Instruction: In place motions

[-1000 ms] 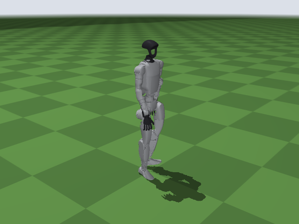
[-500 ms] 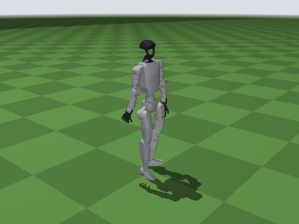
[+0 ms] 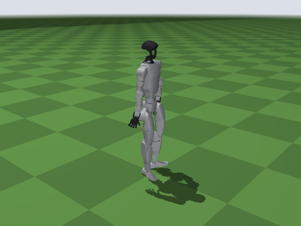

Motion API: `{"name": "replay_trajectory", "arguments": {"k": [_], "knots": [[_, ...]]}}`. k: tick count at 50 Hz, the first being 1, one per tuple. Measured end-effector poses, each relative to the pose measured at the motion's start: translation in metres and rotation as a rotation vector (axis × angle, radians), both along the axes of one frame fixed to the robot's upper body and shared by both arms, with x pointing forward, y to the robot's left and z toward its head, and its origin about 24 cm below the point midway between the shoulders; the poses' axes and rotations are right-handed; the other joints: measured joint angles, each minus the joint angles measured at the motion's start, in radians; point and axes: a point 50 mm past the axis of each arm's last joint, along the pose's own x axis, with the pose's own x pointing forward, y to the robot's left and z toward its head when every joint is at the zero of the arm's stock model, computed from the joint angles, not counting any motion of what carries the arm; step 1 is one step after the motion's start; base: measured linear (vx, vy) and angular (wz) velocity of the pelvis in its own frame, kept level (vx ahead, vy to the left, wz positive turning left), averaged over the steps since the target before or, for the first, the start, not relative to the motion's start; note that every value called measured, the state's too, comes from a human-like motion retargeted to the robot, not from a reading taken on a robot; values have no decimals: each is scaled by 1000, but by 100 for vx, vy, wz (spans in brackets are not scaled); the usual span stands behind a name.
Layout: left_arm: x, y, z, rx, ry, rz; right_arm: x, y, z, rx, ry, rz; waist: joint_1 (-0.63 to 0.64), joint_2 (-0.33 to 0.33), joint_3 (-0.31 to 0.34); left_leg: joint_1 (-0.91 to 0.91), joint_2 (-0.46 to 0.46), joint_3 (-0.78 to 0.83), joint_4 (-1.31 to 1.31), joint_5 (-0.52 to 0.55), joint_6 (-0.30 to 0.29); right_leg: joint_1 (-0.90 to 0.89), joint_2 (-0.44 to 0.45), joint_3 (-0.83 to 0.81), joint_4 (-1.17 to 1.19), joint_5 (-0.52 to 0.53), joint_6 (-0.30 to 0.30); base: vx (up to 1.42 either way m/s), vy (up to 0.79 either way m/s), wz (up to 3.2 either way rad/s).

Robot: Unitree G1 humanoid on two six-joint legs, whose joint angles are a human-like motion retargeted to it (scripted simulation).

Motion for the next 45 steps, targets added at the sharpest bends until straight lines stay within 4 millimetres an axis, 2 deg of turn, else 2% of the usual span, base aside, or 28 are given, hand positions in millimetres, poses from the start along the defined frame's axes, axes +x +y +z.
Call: {"name": "replay_trajectory", "arguments": {"k": [3, 5, 8, 10, 15, 17, 18, 20, 22, 23, 25, 27, 30, 32, 35, 37, 38, 40, 42, 45], "knots": [[4, -2, -1, 5, -7, 24, -10, -6, 3, -20, 38, -37, 60, -17, 30, -48, -11, -29, 29, 32, 0, 21, -19, -78, -10, -15, 4, -17, 4, 137], [4, -5, -1, 4, -1, 49, -19, -9, 5, -33, 71, -60, 91, -21, 39, -68, -10, -24, 34, 40, -25, 32, -30, -147, -13, -27, 7, -17, 9, 178], [-3, -12, -1, 4, 20, 106, -31, -14, 8, -60, 104, -80, 115, -20, 36, -21, 65, 279, 12, 38, -137, 45, -42, -268, -16, -51, 16, -13, 13, 209], [-10, -15, -1, 7, 41, 150, -35, -15, 9, -76, 111, -83, 105, -13, 26, 19, 114, 491, 4, 79, -219, 54, -45, -362, -17, -69, 25, -15, 16, 252], [-22, -20, 0, 24, 99, 246, -31, -18, 9, -89, 89, -86, 5, 12, -62, -23, 118, 820, -16, 273, -229, -11, -62, -647, -23, -78, 37, -20, 22, 288], [-29, -22, 1, 33, 128, 282, -30, -16, 8, -81, 86, -79, -15, 13, -96, -27, 112, 861, -12, 324, -229, -21, -68, -709, -20, -88, 46, -1, 12, 199], [-33, -22, 1, 38, 141, 298, -30, -15, 8, -75, 85, -74, -20, 12, -109, -29, 104, 856, -13, 341, -229, -23, -71, -728, -18, -93, 50, -1, 18, 150], [-36, -18, 2, 57, 156, 322, -24, -12, 6, -52, 78, -65, -3, 6, -91, -15, 85, 789, -16, 364, -229, 3, -70, -746, -16, -92, 55, -5, 25, 135], [-33, -24, 1, 49, 153, 315, -20, -10, 5, -42, 55, -75, -35, 29, -130, -81, 45, 604, -61, 373, -229, -15, -60, -832, -12, -99, 67, 4, 30, 183], [-32, -25, 1, 50, 150, 318, -17, -10, 4, -37, 44, -70, -19, 34, -126, -69, 38, 584, -80, 345, -229, -3, -51, -839, -11, -99, 70, 11, 30, 45], [-33, -21, 1, 59, 148, 343, -9, -9, 3, -23, 28, -35, 71, 25, -77, 26, 30, 638, -105, 307, -229, 62, -36, -772, -10, -97, 74, 15, 22, -83], [-32, -26, 1, 46, 143, 353, -3, -8, 2, -20, 5, -11, 76, 26, -92, 19, 25, 603, -117, 304, -229, 70, -39, -796, -1, -97, 83, 15, 23, 8], [-26, -23, 0, 54, 118, 353, 9, -3, -1, -12, -57, 26, 107, 23, -70, 45, 15, 545, -127, 287, -229, 113, -49, -792, 25, -96, 97, 11, 19, 22], [-22, -23, -1, 61, 104, 327, 13, -2, -2, -6, -81, 52, 102, 31, -82, 43, 14, 518, -133, 268, -229, 128, -51, -824, 47, -95, 101, 13, 15, 64], [-13, -18, -2, 60, 77, 253, 15, -2, -3, -5, -102, 93, 104, 58, -62, 73, 31, 478, -141, 242, -229, 169, -71, -836, 140, -65, 83, 11, 21, 67], [-7, -15, -2, 50, 60, 206, 12, -2, -2, -20, -98, 95, 84, 99, -63, 73, 73, 445, -140, 235, -229, 161, -105, -825, 268, -15, 32, 10, 21, 99], [-4, -14, -2, 47, 50, 183, 10, -2, -2, -27, -95, 91, 72, 124, -63, 73, 98, 435, -139, 231, -229, 142, -136, -799, 360, -3, -7, 13, 28, 111], [4, -11, -2, 52, 28, 139, 6, -2, -2, -42, -86, 70, 45, 147, -56, 80, 119, 404, -138, 224, -229, 77, -230, -699, 577, -8, -44, 16, 18, 107], [12, -6, -3, 70, 2, 97, 3, 1, -2, -50, -82, 34, 27, 133, -45, 91, 106, 371, -140, 223, -229, -9, -253, -524, 672, -18, 13, 15, 1, 94], [21, 2, -3, 98, -33, 48, 0, 8, -3, -52, -84, -25, 0, 109, -34, 99, 96, 322, -138, 225, -228, -120, -157, -254, 659, -51, 80, 13, -5, 91]]}}
